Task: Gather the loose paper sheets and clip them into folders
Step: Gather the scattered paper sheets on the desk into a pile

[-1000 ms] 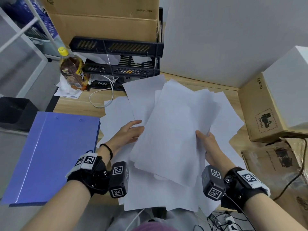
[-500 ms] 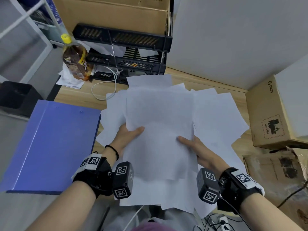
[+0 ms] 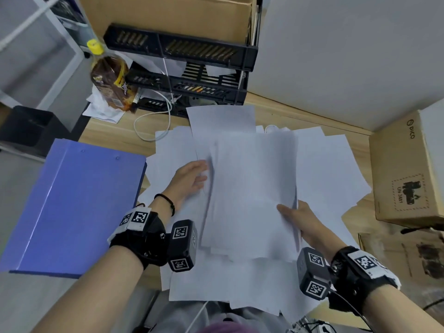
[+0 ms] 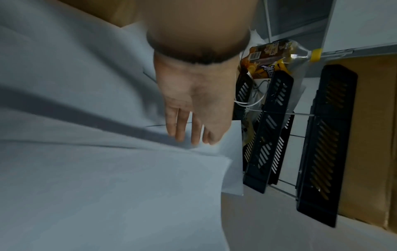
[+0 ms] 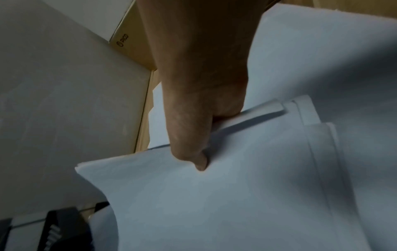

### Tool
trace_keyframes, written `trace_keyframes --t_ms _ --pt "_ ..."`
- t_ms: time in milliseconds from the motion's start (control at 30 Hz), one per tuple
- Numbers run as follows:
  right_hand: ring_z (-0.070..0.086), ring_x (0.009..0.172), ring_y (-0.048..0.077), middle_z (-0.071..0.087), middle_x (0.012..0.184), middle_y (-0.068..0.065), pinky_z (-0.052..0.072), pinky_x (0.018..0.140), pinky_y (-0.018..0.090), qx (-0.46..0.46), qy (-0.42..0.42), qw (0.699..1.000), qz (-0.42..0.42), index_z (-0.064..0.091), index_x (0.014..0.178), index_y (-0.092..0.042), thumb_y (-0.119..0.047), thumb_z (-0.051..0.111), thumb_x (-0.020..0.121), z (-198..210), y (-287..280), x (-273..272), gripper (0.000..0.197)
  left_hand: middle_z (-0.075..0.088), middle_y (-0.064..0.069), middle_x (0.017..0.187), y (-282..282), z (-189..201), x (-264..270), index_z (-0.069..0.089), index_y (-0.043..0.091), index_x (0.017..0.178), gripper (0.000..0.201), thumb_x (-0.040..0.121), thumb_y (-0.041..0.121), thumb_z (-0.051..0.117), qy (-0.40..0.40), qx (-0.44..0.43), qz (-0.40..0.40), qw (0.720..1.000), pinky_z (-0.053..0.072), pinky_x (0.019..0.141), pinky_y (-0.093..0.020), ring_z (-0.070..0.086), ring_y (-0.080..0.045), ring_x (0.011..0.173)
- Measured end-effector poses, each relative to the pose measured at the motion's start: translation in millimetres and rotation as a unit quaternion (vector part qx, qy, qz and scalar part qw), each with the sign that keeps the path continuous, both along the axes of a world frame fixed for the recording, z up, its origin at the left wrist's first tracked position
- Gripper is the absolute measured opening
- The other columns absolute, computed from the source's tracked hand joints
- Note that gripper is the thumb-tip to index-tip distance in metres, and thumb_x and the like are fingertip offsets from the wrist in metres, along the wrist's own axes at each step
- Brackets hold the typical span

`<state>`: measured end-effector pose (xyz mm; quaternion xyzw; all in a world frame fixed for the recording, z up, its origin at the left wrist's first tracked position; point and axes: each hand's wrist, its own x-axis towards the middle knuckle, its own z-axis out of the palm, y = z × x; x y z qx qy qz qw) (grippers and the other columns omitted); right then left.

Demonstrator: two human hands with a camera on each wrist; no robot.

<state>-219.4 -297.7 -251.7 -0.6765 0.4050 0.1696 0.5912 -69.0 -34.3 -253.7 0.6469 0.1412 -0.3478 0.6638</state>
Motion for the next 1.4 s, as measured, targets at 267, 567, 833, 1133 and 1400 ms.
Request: trace_keyframes --t_ms 267,567,833,1133,1400 --pt "0.060 0.073 0.030 0.063 0.090 0.019 0.050 0.069 0.036 -0.013 0.048 0.988 -0.144 0.059 0.107 0.004 -0.001 0.058 0.091 -18 -44 -16 0.017 0.053 -0.009 0.128 -19 -43 41 0.048 0.011 0.137 0.044 0.093 0.010 0.055 0.015 0.070 0.088 0.994 0.045 0.093 -0.027 0.057 -0.021 0.112" --pt "0.066 0.076 0.031 0.069 0.091 0.019 0.055 0.074 0.041 0.012 0.029 0.988 -0.153 0.062 0.108 0.003 -0.009 0.060 0.091 -36 -50 8 0.021 0.060 -0.007 0.126 -63 -58 67 0.063 0.013 0.119 0.045 0.078 -0.004 0.059 -0.004 0.149 0.141 0.979 0.047 0.096 -0.035 0.060 -0.027 0.110" --pt "0.073 0.067 0.016 0.075 0.078 0.000 0.054 0.058 0.026 0.053 0.009 0.992 -0.114 0.064 0.105 -0.010 -0.013 0.059 0.094 -48 -57 16 0.013 0.067 -0.006 0.110 -92 -56 58 0.064 0.012 0.104 0.017 0.090 0.005 0.058 0.021 0.114 0.038 0.992 0.050 0.096 -0.037 0.063 -0.027 0.104" --pt "0.071 0.084 0.024 0.073 0.100 0.008 0.055 0.071 0.031 0.053 -0.032 0.983 -0.175 0.062 0.118 -0.006 -0.011 0.059 0.093 -46 -60 23 0.025 0.070 -0.008 0.104 -82 -49 28 0.061 0.001 0.119 0.031 0.091 -0.007 0.050 0.111 0.021 -0.051 0.992 0.058 0.072 -0.029 0.068 -0.022 0.090" --pt "0.070 0.100 0.027 0.072 0.112 0.008 0.056 0.089 0.044 0.074 -0.043 0.996 -0.034 0.056 0.129 -0.010 -0.009 0.058 0.093 -36 -30 31 0.036 0.071 -0.007 0.083 -50 -37 -9 0.069 0.008 0.092 0.022 0.094 0.011 0.047 0.171 0.007 -0.044 0.984 0.057 0.064 -0.027 0.064 -0.022 0.076"
